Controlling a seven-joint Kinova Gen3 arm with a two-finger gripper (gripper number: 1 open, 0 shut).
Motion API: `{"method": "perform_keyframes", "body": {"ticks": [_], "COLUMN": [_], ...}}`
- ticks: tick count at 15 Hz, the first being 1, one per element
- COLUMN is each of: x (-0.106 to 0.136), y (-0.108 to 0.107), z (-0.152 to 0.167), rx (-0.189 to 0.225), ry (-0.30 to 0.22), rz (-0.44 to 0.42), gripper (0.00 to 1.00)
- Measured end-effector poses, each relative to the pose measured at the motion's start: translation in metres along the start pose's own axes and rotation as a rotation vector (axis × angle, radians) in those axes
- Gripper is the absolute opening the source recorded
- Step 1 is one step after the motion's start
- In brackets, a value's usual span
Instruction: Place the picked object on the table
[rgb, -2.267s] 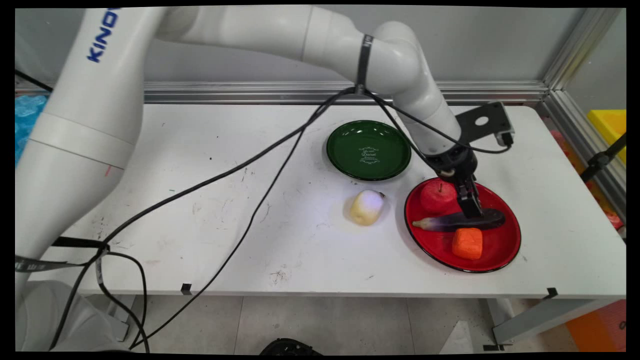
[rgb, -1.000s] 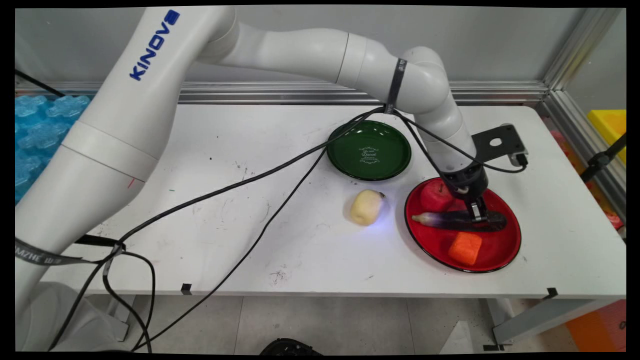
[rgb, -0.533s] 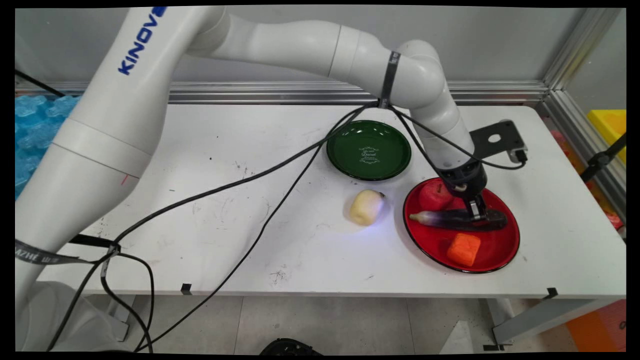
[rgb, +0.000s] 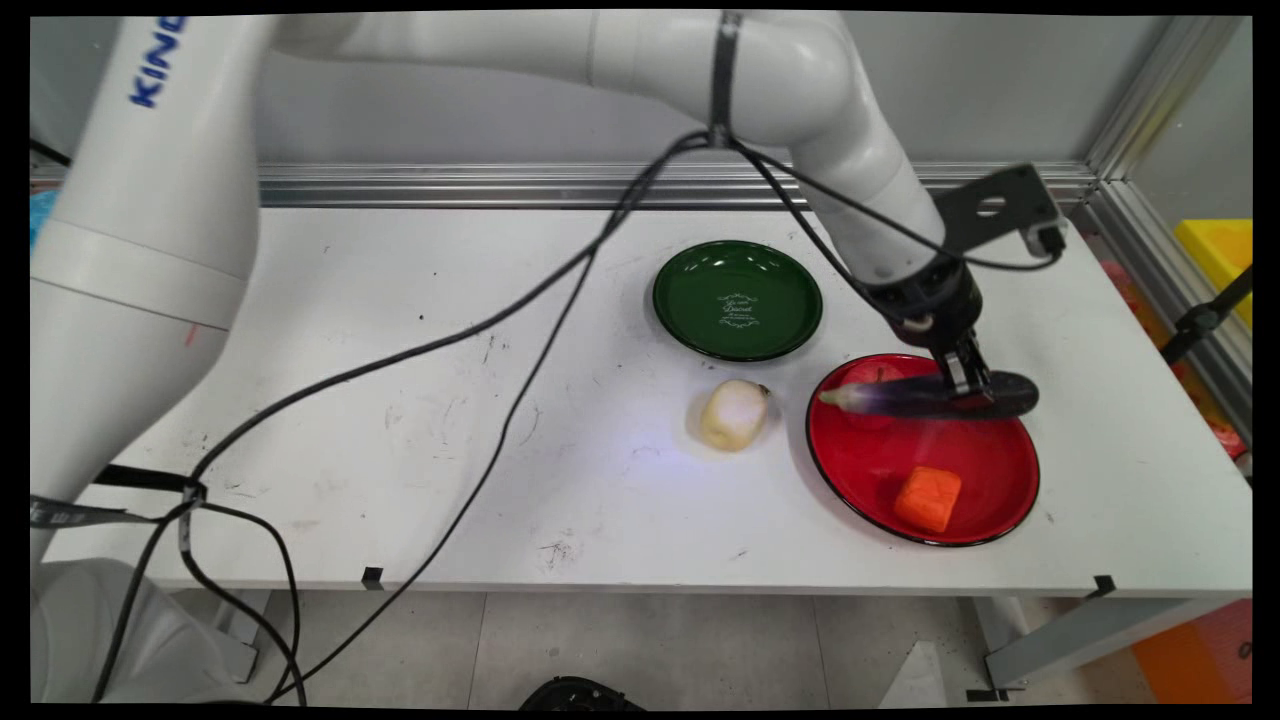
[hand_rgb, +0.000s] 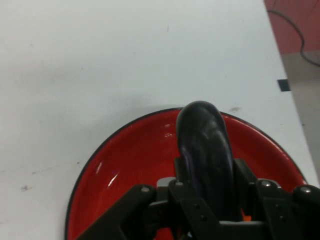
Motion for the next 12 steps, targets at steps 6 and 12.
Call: {"method": "perform_keyframes", "body": {"ticks": [6, 12], "x": [-0.016, -0.062], "y": [0.012, 0.017], "z": [-0.070, -0.138], "rx": [0.037, 0.079], "ry": [0.008, -0.037], "rz": [-0.018, -0.037], "gripper": [0.00, 0.00]}}
